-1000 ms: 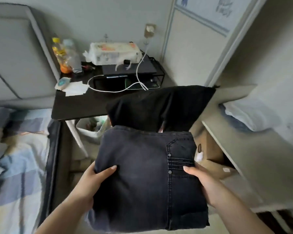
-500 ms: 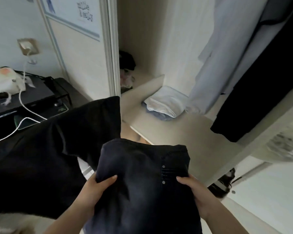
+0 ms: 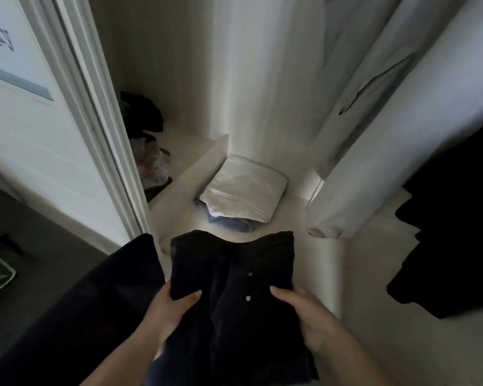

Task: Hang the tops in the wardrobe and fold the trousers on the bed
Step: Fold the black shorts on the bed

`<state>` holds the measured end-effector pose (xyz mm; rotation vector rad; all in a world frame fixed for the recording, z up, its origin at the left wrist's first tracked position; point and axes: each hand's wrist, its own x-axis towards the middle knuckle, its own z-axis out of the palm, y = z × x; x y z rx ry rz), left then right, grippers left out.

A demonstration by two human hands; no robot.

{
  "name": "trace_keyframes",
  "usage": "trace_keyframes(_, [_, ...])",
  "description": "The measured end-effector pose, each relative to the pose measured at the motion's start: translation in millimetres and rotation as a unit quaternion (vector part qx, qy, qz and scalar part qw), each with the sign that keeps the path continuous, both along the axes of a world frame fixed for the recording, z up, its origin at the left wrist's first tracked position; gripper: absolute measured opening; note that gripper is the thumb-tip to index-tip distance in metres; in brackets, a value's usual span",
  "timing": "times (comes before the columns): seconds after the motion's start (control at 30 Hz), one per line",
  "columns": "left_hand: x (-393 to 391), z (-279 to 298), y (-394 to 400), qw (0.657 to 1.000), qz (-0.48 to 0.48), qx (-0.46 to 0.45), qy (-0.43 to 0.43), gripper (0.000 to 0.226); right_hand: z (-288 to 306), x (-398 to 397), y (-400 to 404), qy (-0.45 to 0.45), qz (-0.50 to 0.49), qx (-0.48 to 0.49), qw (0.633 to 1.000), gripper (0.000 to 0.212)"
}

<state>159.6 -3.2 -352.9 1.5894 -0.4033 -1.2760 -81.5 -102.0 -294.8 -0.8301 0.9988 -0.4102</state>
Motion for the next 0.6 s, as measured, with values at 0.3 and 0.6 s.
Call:
trace_keyframes(0.3, [43,17,-105,0.998,-0.048,-0.016,-0.031,0.041,-4,45,-72,-0.059,-0.054,0.013,0.997,0.054])
trace_keyframes(0.6, [84,37,-251,0.983,-0.089,-0.024,-0.16,0.059,-14,79,-191,-0.098,-0.106,0.004,0.99,0.054])
